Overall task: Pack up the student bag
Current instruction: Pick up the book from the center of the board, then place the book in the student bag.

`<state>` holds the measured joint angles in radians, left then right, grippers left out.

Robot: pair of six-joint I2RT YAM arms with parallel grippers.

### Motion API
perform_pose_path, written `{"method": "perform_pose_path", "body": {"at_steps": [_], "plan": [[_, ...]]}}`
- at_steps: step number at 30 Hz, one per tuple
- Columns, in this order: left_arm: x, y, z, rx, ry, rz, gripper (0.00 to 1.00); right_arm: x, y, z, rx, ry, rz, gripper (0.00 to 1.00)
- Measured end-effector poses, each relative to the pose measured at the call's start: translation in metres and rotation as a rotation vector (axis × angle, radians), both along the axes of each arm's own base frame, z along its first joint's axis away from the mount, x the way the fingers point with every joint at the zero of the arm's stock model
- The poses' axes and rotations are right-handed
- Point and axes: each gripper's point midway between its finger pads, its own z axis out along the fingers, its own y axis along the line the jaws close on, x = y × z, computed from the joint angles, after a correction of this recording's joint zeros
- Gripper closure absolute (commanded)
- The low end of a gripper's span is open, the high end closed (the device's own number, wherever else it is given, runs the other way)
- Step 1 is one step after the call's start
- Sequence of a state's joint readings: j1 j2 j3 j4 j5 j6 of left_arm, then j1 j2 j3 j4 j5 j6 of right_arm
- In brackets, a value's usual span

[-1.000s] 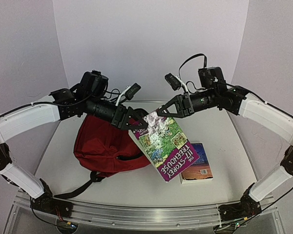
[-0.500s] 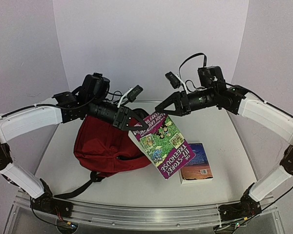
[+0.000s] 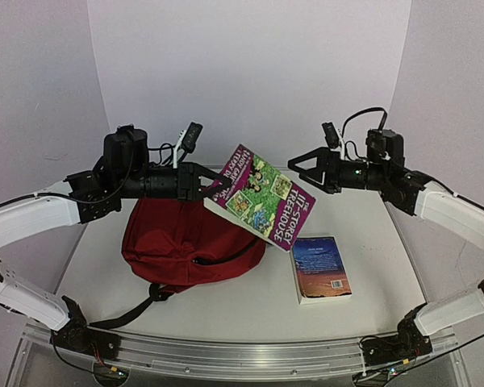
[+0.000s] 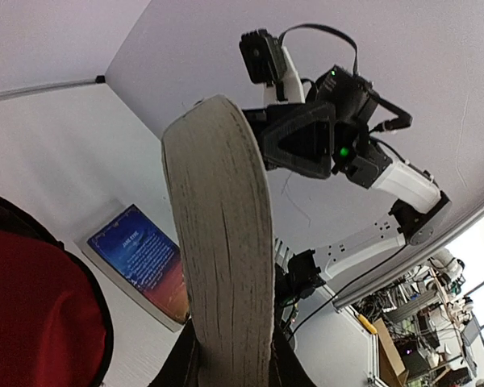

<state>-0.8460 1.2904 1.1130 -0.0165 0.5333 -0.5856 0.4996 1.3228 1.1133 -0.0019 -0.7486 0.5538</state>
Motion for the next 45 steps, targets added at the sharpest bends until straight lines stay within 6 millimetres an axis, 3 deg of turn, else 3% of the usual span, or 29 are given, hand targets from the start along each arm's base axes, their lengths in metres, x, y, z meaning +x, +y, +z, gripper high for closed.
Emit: {"method": "perform_pose_path", "body": {"at_steps": [3, 9, 20, 25, 34, 36, 39, 42, 45], "plan": [[0.011, 0.009, 0.018, -0.076, -0.03, 0.078, 1.0, -0.01, -0.003, 0.004, 0.07, 0.0, -0.008, 0.02], [0.027, 0.022, 0.031, -0.173, -0.019, 0.159, 1.0, -0.025, -0.004, 0.009, 0.188, 0.011, 0.017, 0.02], [0.019, 0.02, 0.061, -0.304, -0.024, 0.101, 1.0, -0.042, 0.01, 0.02, 0.287, 0.002, 0.105, 0.04], [0.018, 0.019, 0.06, -0.309, -0.018, 0.092, 1.0, -0.043, 0.018, 0.019, 0.305, 0.016, 0.138, 0.31], [0.026, 0.022, 0.054, -0.301, -0.009, 0.139, 1.0, -0.056, 0.017, 0.046, 0.41, -0.011, 0.197, 0.89], [0.026, 0.023, 0.055, -0.301, -0.009, 0.144, 0.92, -0.056, 0.017, 0.046, 0.424, 0.002, 0.195, 0.99], [0.028, 0.023, 0.048, -0.279, 0.007, 0.155, 0.6, -0.055, 0.016, 0.042, 0.428, 0.024, 0.178, 1.0], [0.04, 0.023, 0.033, -0.204, 0.019, 0.209, 0.38, -0.047, 0.017, 0.031, 0.404, 0.044, 0.125, 1.0], [0.064, 0.022, -0.002, -0.058, 0.056, 0.3, 0.3, -0.028, 0.012, 0.012, 0.323, 0.058, -0.004, 1.0]]}}
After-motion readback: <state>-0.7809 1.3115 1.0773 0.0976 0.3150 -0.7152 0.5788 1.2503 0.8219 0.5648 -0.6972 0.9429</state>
